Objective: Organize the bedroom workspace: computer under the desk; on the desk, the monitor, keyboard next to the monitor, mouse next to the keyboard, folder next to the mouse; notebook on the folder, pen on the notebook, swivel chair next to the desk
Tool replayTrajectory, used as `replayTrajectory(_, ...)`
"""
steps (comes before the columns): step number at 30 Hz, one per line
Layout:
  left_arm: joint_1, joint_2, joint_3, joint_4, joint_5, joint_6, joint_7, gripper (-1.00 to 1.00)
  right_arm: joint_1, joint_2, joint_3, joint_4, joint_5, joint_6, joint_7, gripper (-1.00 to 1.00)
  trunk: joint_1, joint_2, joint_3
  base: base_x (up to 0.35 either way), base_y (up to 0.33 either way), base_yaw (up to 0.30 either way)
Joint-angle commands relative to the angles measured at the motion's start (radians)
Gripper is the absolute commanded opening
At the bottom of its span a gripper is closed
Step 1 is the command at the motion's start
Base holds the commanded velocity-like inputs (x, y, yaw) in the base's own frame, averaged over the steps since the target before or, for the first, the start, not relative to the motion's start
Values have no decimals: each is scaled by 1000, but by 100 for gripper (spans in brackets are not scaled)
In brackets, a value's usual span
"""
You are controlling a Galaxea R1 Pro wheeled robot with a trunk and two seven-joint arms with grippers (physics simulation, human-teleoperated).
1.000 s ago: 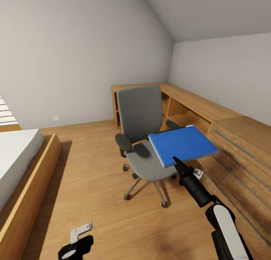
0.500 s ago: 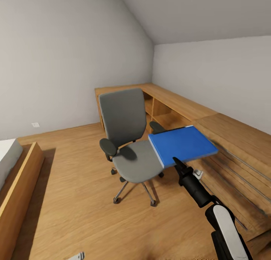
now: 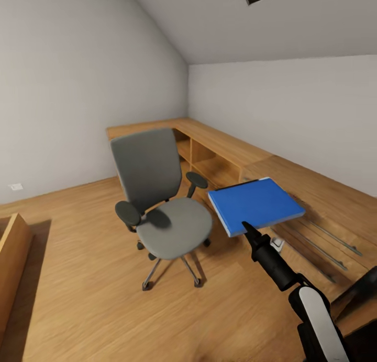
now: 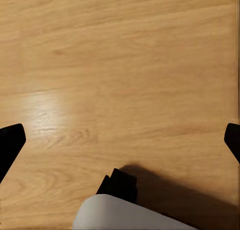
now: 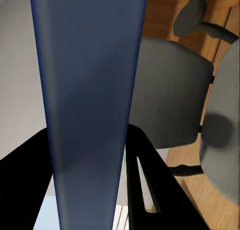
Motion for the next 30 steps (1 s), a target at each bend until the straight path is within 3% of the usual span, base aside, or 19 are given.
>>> replayTrajectory(1,0,1,-8,9,10,-5,5,100,-1,0,-2,1,-2,8,1,-100,-4,7,2,0,0,-271)
replayTrajectory(9,0,-5,-7,33,11,-25,5,100,-1,-8,3,42,-4,8,-3,-100,-35,63,27,0,0,-272)
replayTrajectory(15,1,-13,-9,70,10,-115,3,100,-1,-18,1,52,-4,8,-5,-100,-58,105,46,0,0,-272)
replayTrajectory(18,1,-22,-10,96,10,-171,3,100,-1,-38,-2,50,-7,9,-13,-100,-69,126,56,0,0,-281)
replayTrajectory(21,0,-26,-11,116,9,-190,2,100,-2,-53,-3,51,-9,8,-26,-100,-81,147,65,0,0,-292)
replayTrajectory(25,1,-45,-12,128,8,-193,2,100,-2,-56,-3,49,-8,8,-30,-100,-96,175,78,0,0,-296)
replayTrajectory(30,1,-51,-10,147,9,-194,1,100,-2,-56,-5,52,-7,6,-30,-100,-115,210,93,0,0,-296)
